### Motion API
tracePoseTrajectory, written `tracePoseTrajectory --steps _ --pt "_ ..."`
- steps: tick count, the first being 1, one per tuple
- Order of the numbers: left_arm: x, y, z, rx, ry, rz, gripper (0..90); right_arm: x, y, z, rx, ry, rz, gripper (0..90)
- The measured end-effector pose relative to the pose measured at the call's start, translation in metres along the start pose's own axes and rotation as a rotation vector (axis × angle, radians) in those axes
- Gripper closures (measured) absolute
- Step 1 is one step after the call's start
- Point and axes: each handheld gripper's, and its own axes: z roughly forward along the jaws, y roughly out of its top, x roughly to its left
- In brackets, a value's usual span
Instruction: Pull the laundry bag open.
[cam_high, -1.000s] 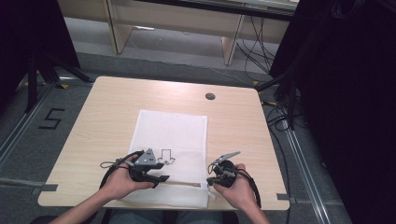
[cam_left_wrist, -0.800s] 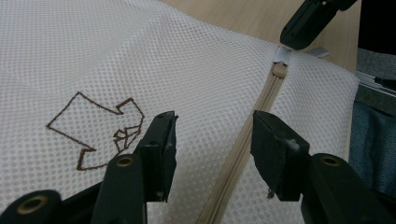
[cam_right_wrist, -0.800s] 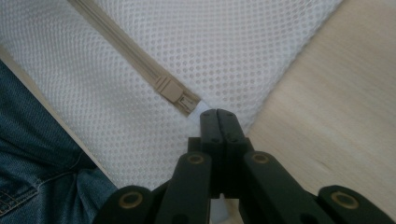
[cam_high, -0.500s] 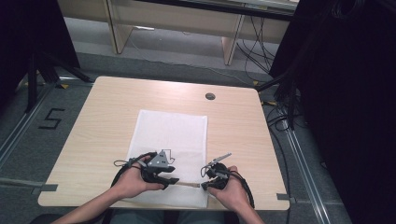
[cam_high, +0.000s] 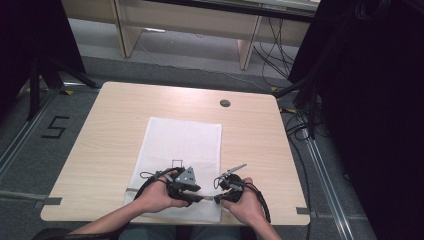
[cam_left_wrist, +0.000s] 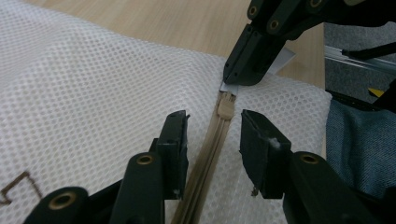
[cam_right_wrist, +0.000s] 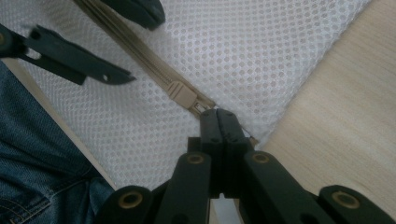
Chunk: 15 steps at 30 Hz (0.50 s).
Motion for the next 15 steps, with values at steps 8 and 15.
tracePoseTrajectory --steps 8,15 --pt "-0.001 0.006 0.010 0.011 -0.027 0.030 68.5 -0.005 0.004 -0.008 -0.043 -0.032 0.013 90.0" --pt "-0.005 0.007 0.020 0.032 -0.033 0.071 74.0 -0.005 0.004 0.001 -0.013 -0.006 0.022 90.0"
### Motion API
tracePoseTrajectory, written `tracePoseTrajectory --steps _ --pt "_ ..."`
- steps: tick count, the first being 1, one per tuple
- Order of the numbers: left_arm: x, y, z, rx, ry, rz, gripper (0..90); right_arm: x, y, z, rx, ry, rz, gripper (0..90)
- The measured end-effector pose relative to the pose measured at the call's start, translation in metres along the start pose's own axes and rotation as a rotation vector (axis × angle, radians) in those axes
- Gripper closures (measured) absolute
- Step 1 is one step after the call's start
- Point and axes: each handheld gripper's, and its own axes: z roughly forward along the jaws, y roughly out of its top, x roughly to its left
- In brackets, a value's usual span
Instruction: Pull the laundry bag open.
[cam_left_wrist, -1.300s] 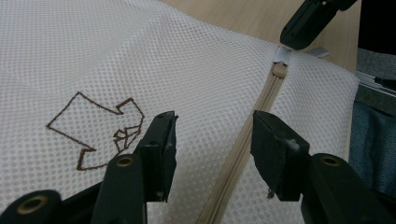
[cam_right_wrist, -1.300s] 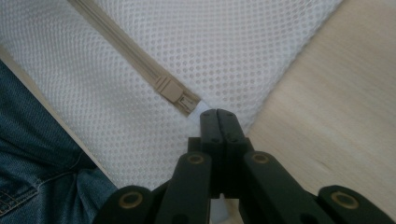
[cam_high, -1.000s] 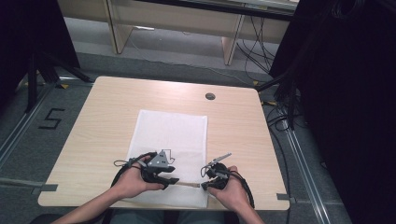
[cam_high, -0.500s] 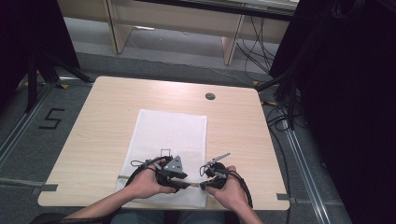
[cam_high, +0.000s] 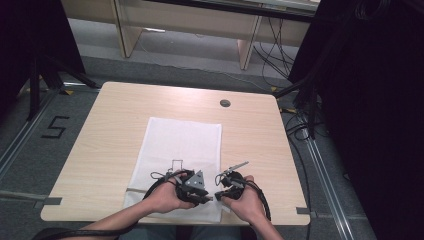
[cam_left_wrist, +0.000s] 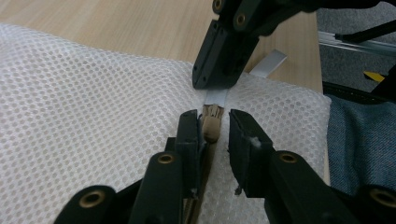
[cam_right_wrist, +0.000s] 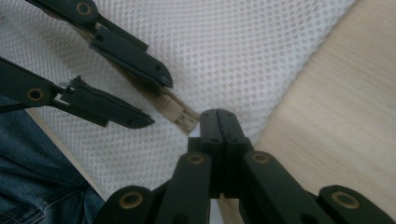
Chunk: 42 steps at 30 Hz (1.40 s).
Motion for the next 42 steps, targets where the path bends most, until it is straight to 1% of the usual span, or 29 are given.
tracePoseTrajectory --steps 2,3,4,5,6,8,9,10,12,13,14,15,17,18,20,22,24,26,27,28,29,32,34,35,36,37,38,39,42 --pt "-0.0013 0.0001 0.0021 0.002 0.000 -0.002 75.0 0.0017 0.0001 0.0019 0.004 -0.010 -0.014 90.0" --pt "-0.0014 0.0004 0.0032 0.003 0.004 0.014 75.2 0.0033 0.0003 0.0012 0.018 -0.009 -0.006 90.0" --pt "-0.0026 0.0004 0.0048 0.003 0.006 0.006 75.2 0.0034 0.0002 0.0018 0.012 -0.012 -0.011 90.0" --pt "-0.0017 0.0011 0.0058 0.007 0.006 0.028 75.2 0.0035 0.0001 0.0017 0.012 -0.014 -0.010 90.0" --pt "-0.0028 0.0013 0.0073 0.005 0.006 0.013 75.2 0.0037 -0.0002 0.0017 0.012 -0.013 -0.008 90.0" --pt "-0.0021 0.0024 0.0092 0.006 0.005 0.020 75.2 0.0032 -0.0004 0.0025 0.009 -0.010 -0.017 90.0" --pt "-0.0028 0.0022 0.0101 -0.001 0.006 0.002 75.4 0.0039 -0.0004 0.0025 0.010 -0.012 -0.008 90.0" --pt "-0.0019 0.0023 0.0103 0.002 0.003 0.006 75.8 0.0042 -0.0005 0.0023 0.010 -0.013 -0.007 90.0" --pt "-0.0017 0.0019 0.0106 0.001 0.004 -0.009 76.9 0.0044 -0.0008 0.0021 0.011 -0.012 -0.004 90.0" --pt "-0.0017 0.0019 0.0105 0.000 0.005 -0.011 77.8 0.0044 -0.0007 0.0020 0.012 -0.011 -0.001 90.0" --pt "-0.0007 0.0021 0.0104 -0.003 0.006 0.003 79.2 0.0042 -0.0007 0.0020 0.012 -0.006 0.002 90.0" --pt "-0.0019 0.0019 0.0108 -0.005 0.010 -0.023 80.3 0.0038 -0.0007 0.0020 0.010 -0.009 0.000 90.0" --pt "-0.0024 0.0028 0.0103 0.003 0.013 -0.024 81.1 0.0036 -0.0008 0.0021 0.008 -0.007 0.001 90.0" --pt "-0.0024 0.0034 0.0101 0.005 0.016 -0.014 81.3 0.0027 -0.0006 0.0025 0.004 -0.007 -0.014 90.0" --pt "-0.0027 0.0037 0.0096 0.010 0.023 -0.014 81.4 0.0028 -0.0006 0.0027 0.002 -0.007 -0.018 90.0" --pt "-0.0035 0.0043 0.0092 0.004 0.017 -0.040 81.6 0.0037 -0.0006 0.0029 0.003 -0.014 -0.021 90.0" --pt "-0.0032 0.0053 0.0082 0.000 0.012 -0.056 81.7 0.0059 -0.0009 0.0022 0.010 -0.023 -0.005 90.0" --pt "-0.0025 0.0066 0.0060 -0.011 0.000 -0.078 87.2 0.0062 -0.0009 0.0022 0.011 -0.026 -0.011 90.0" --pt "-0.0025 0.0071 0.0052 -0.006 -0.001 -0.076 87.2 0.0061 -0.0009 0.0023 0.010 -0.026 -0.011 90.0" --pt "-0.0018 0.0075 0.0049 -0.003 0.001 -0.051 87.2 0.0057 -0.0010 0.0023 0.009 -0.024 -0.009 90.0" --pt "-0.0033 0.0070 0.0056 -0.004 0.004 -0.063 87.2 0.0048 -0.0011 0.0026 0.005 -0.018 -0.009 90.0" --pt "-0.0038 0.0064 0.0056 0.005 0.006 -0.055 87.2 0.0042 -0.0011 0.0024 0.009 -0.011 -0.005 90.0" --pt "-0.0037 0.0063 0.0055 -0.001 0.005 -0.073 87.2 0.0038 -0.0011 0.0027 0.004 -0.013 -0.015 90.0" --pt "-0.0031 0.0065 0.0050 -0.001 0.005 -0.059 87.2 0.0042 -0.0013 0.0027 0.003 -0.014 -0.010 90.0" --pt "-0.0042 0.0063 0.0049 -0.001 0.009 -0.077 87.3 0.0042 -0.0014 0.0026 0.002 -0.014 -0.008 90.0" --pt "-0.0040 0.0068 0.0041 0.006 0.013 -0.064 87.3 0.0048 -0.0016 0.0023 0.010 -0.015 0.007 90.0" --pt "-0.0041 0.0073 0.0039 0.002 0.012 -0.057 87.2 0.0040 -0.0016 0.0026 0.004 -0.012 -0.003 90.0" --pt "-0.0052 0.0073 0.0036 -0.001 0.012 -0.077 87.3 0.0039 -0.0017 0.0028 0.001 -0.012 -0.003 90.0" --pt "-0.0056 0.0079 0.0025 -0.002 0.013 -0.077 87.3 0.0037 -0.0019 0.0028 0.000 -0.011 -0.003 90.0"
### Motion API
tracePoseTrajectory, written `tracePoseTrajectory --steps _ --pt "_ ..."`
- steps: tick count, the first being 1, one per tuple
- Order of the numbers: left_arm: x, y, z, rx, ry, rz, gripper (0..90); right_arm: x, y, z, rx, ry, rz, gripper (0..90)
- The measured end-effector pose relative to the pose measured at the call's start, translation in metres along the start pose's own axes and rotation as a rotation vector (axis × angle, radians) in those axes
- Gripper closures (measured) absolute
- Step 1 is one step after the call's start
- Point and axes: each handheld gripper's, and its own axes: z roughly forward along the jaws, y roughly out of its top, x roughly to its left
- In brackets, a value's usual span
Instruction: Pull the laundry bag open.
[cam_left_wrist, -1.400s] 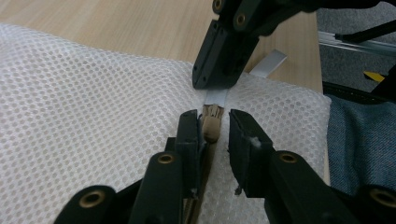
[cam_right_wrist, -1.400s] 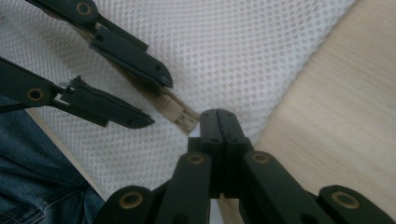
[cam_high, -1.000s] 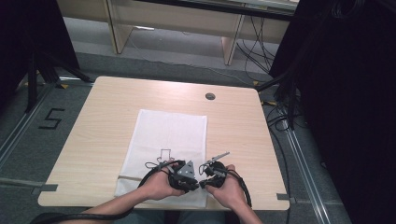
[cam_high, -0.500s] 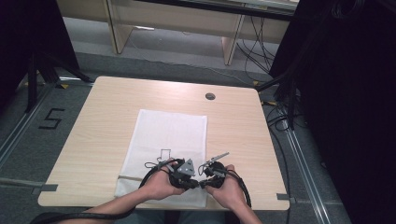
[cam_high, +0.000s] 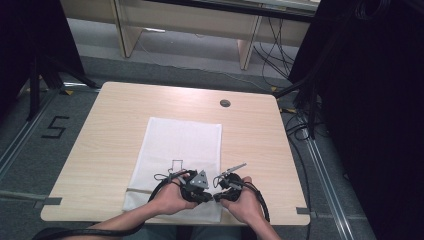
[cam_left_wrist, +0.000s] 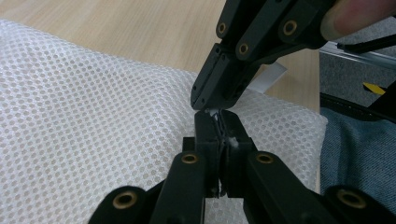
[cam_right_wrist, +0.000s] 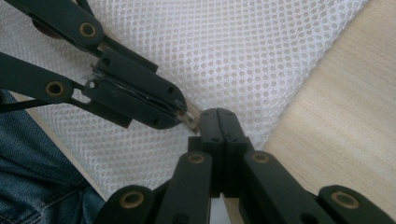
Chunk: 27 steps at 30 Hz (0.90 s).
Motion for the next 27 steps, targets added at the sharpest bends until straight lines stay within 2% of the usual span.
tracePoseTrajectory --steps 1,3,4,11,15,16,18,24,25,27 --pt "0.001 0.000 -0.001 0.005 0.004 0.014 87.3 0.000 0.000 0.000 0.000 0.001 -0.001 90.0" --pt "0.000 0.000 -0.001 0.008 0.009 0.012 87.3 0.001 0.000 0.000 0.007 -0.004 0.008 90.0" --pt "0.000 0.000 -0.002 0.010 0.011 0.006 87.3 0.000 0.000 0.000 0.001 -0.001 -0.008 90.0" --pt "-0.001 0.000 -0.005 0.000 0.009 -0.013 87.4 0.001 0.000 -0.001 0.007 -0.007 0.001 90.0" --pt "0.000 0.000 -0.007 0.009 0.013 0.008 87.4 0.001 0.000 0.000 0.005 -0.009 0.003 90.0" --pt "-0.001 0.000 -0.007 0.001 0.011 -0.016 87.3 0.002 0.000 0.000 0.005 -0.010 0.002 90.0" --pt "0.000 0.000 -0.009 0.000 0.012 0.003 87.4 0.002 0.000 0.000 0.004 -0.010 0.002 90.0" --pt "0.000 -0.001 -0.011 -0.001 0.011 -0.019 87.4 0.001 0.000 0.000 0.006 -0.010 -0.001 90.0" --pt "0.001 -0.001 -0.011 -0.001 0.012 0.003 87.3 0.001 0.000 0.000 0.005 -0.007 0.002 90.0" --pt "0.001 -0.001 -0.011 -0.003 0.009 -0.004 87.3 0.001 0.000 0.000 0.005 -0.008 0.002 90.0"
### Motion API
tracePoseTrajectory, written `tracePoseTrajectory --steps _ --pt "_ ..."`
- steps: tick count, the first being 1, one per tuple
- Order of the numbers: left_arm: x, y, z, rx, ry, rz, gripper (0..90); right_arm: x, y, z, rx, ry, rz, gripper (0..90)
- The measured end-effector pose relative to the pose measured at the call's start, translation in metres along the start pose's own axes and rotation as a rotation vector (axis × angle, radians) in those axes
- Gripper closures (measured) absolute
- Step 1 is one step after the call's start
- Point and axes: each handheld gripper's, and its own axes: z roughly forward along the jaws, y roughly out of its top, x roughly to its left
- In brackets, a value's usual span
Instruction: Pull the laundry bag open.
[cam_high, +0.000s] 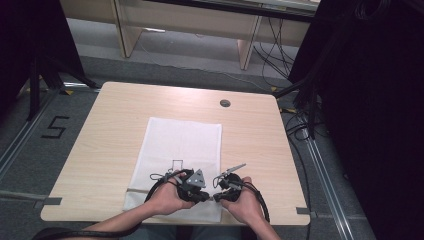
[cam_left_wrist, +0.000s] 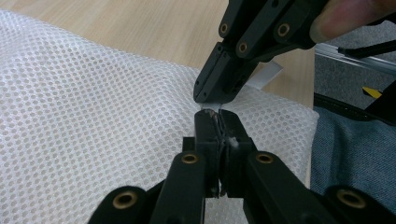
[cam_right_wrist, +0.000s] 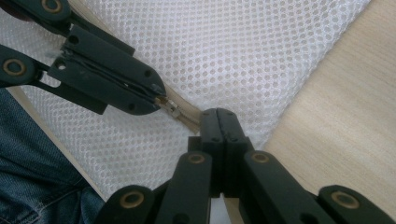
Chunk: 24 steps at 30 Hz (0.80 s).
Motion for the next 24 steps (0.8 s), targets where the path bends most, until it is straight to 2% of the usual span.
tracePoseTrajectory --steps 1,2,9,11,13,18,22,23,24 --pt "-0.0006 -0.0003 -0.0002 0.001 -0.001 -0.013 87.4 -0.0001 0.0000 0.0000 0.000 0.000 0.000 90.0" --pt "-0.0001 -0.0002 -0.0006 0.002 -0.001 -0.005 87.4 -0.0002 0.0000 -0.0001 0.001 0.001 0.001 90.0" --pt "-0.0001 -0.0010 -0.0020 0.001 -0.004 -0.027 87.4 -0.0006 -0.0001 -0.0001 0.001 0.003 0.002 90.0" --pt "0.0002 -0.0010 -0.0024 0.001 -0.004 -0.024 87.4 -0.0012 -0.0002 0.0002 -0.005 0.003 -0.005 90.0" --pt "0.0011 -0.0007 -0.0036 0.004 -0.003 -0.003 87.4 -0.0012 -0.0002 0.0003 -0.006 0.004 -0.007 90.0" --pt "0.0001 -0.0014 -0.0053 0.006 0.002 -0.023 87.4 -0.0011 -0.0002 0.0003 -0.007 0.004 -0.008 90.0" --pt "0.0009 -0.0015 -0.0065 0.010 -0.001 -0.007 87.4 -0.0011 -0.0002 0.0003 -0.006 0.004 -0.009 90.0" --pt "0.0002 -0.0018 -0.0068 0.007 0.000 -0.027 87.4 -0.0011 -0.0002 0.0003 -0.006 0.005 -0.007 90.0" --pt "0.0014 -0.0017 -0.0073 0.007 -0.001 -0.010 87.4 -0.0012 -0.0002 0.0003 -0.006 0.004 -0.008 90.0"
